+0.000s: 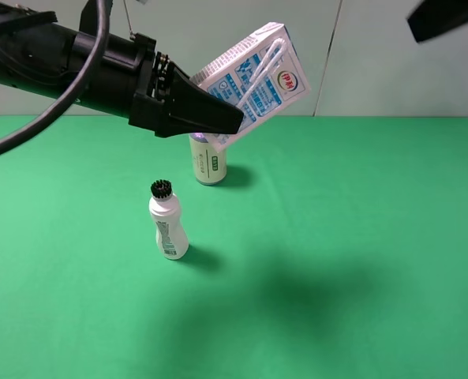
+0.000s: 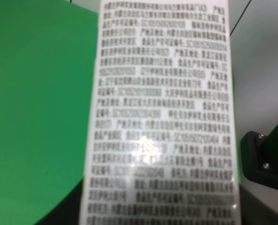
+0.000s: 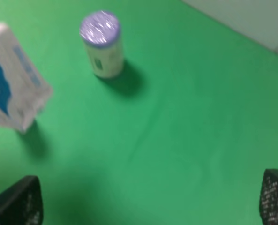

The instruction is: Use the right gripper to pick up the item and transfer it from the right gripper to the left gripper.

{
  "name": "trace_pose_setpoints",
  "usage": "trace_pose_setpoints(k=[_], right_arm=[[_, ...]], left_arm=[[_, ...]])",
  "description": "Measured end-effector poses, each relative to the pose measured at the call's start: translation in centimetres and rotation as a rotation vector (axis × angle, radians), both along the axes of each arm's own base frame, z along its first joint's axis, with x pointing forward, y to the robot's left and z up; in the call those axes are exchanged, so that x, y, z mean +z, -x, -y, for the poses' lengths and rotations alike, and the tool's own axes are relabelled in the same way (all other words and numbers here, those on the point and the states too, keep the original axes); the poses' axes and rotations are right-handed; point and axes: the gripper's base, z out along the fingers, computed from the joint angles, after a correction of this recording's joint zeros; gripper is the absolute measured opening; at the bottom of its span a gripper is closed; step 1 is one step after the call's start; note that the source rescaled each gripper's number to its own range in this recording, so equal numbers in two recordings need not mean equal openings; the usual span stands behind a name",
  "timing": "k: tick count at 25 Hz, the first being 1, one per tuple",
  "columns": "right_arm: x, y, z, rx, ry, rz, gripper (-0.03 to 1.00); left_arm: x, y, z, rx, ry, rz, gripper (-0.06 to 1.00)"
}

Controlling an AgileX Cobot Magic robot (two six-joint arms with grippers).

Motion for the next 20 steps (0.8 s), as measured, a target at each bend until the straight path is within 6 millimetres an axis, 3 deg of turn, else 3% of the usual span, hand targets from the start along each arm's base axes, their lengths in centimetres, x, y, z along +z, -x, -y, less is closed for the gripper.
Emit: trace_pose_setpoints(k=[12,17,20], right_arm=[[-8.5,8.8,4.0,-0.181,-0.121,0.009,1.0],[-12.7,11.5,5.6,-0.235,-0.117,0.057,1.0],[-14.0,13.1,6.3,-0.237,-0.145,0.118,1.0]], left_arm=[[0.0,0.0,0.0,-0.001,0.001,-0.001,0.0],[0.0,0.0,0.0,-0.002,0.001,-0.002,0.0],[0.0,0.0,0.0,-0.002,0.001,-0.002,0.0]])
